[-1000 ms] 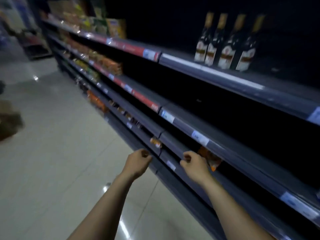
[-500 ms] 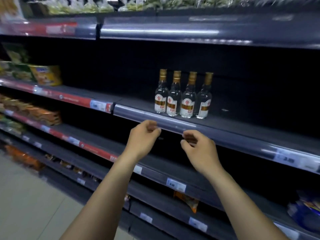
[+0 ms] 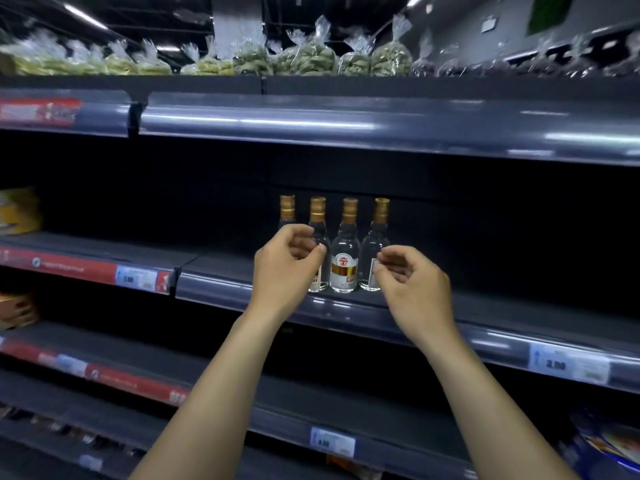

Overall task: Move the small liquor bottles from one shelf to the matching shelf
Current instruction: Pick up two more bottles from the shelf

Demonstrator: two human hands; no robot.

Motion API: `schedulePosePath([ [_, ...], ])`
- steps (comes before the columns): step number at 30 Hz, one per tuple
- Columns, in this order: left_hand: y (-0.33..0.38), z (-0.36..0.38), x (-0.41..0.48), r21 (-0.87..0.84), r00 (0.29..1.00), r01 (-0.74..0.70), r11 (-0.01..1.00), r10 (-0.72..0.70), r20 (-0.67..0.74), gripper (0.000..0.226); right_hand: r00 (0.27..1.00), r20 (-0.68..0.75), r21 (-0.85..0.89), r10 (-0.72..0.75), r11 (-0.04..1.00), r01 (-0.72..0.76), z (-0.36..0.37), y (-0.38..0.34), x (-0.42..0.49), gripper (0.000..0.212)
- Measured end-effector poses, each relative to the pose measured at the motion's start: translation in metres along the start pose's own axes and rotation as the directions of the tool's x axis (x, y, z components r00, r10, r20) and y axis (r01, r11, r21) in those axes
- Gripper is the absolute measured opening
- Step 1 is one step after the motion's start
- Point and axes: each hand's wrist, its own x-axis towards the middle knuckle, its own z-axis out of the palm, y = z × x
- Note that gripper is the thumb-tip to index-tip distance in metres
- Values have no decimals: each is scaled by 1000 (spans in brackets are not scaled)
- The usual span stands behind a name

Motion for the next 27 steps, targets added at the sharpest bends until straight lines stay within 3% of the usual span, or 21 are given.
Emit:
schedulePosePath([
  [4,2,9,10,26,997,-71,997,70,27,27,998,-62,-44,1,999,-4,6,-5,11,20],
  [8,11,21,16,172,976,-212,962,216,-5,31,989,-142,-153,-42,988,20,6,-8,23,33],
  [14,24,47,11,348,944,-280,895,322,-69,52,997,-75,-224,-1,974,-16,5,-3,43,56],
  [17,19,59,1,380,950,-246,892,300,-89,63,1000,-6,-209,27,977,-28,7,3,47,54],
  [21,19,68,1,441,969,-150,885,221,-115,75,998,56,-193,31,981,-20,7,6,50,31],
  [27,25,79,7,429,981,-23,903,103,-165,57,993,110,-178,38,984,-18,5,14,56,33],
])
